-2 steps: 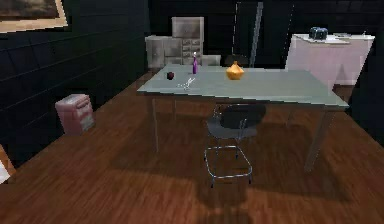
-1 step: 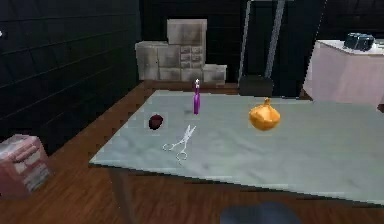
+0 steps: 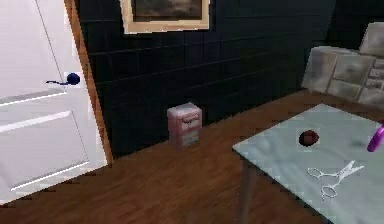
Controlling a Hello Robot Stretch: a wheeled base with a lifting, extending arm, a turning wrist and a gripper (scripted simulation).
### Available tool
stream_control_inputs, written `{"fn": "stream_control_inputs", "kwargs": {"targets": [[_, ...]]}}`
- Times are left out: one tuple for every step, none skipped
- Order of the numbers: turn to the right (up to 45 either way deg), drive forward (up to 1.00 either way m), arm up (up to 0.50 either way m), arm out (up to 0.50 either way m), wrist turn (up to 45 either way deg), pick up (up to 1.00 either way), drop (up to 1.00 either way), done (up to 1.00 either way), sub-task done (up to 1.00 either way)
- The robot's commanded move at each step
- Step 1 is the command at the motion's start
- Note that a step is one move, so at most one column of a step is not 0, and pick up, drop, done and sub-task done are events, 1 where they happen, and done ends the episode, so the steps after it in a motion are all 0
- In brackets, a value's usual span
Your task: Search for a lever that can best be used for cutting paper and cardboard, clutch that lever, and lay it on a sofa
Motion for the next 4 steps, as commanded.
{"fn": "stream_control_inputs", "kwargs": {"targets": [[-42.0,0.00,0.00,0.00,0.0,0.00,0.00,0.00,0.00],[0.0,0.00,0.50,0.00,0.0,0.00,0.00,0.00,0.00],[0.0,0.00,0.36,0.00,0.0,0.00,0.00,0.00,0.00],[0.0,0.00,0.00,0.46,0.0,0.00,0.00,0.00,0.00]]}}
